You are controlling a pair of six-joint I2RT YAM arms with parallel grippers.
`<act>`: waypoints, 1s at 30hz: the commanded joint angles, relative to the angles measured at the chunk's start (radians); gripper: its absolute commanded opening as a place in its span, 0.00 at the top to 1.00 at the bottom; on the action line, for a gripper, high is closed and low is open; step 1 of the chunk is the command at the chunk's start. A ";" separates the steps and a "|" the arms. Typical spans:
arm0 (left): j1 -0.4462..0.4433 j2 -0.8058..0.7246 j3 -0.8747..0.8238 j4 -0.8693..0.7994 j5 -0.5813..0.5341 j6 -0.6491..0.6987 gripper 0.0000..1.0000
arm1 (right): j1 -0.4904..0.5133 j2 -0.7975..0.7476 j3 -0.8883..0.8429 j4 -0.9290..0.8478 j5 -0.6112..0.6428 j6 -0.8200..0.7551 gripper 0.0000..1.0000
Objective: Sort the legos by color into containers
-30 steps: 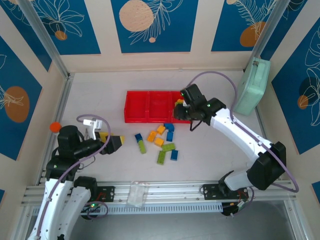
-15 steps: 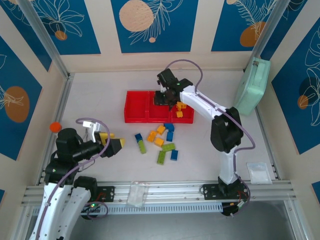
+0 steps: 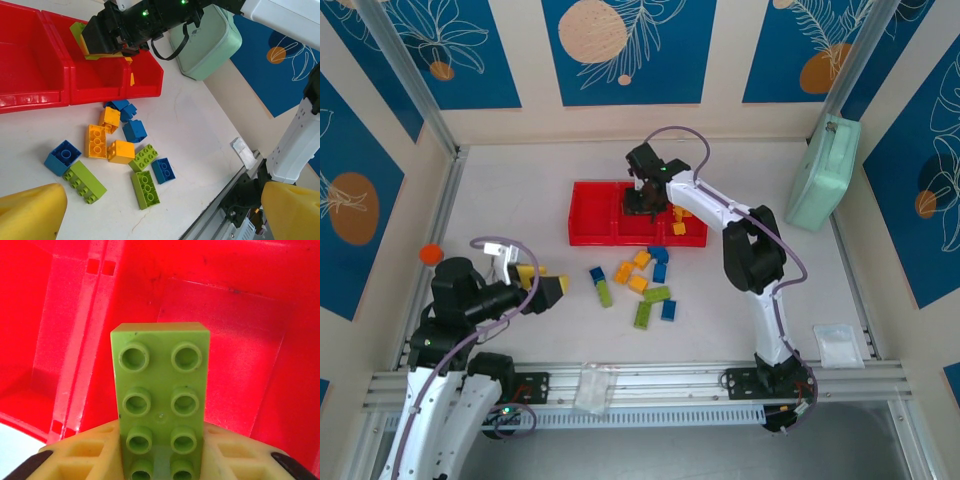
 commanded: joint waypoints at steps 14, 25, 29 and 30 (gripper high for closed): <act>-0.010 0.023 0.010 -0.031 -0.054 0.016 0.01 | 0.000 0.038 0.122 -0.063 -0.013 -0.002 0.23; -0.011 0.055 0.012 -0.035 -0.068 0.009 0.01 | 0.024 -0.224 -0.045 -0.062 0.013 0.075 0.03; -0.011 0.069 0.011 -0.041 -0.076 0.011 0.01 | 0.035 -0.354 -0.150 -0.067 0.032 0.100 0.02; -0.010 0.073 0.012 -0.045 -0.081 0.011 0.01 | 0.036 -0.395 -0.193 -0.064 0.035 0.112 0.02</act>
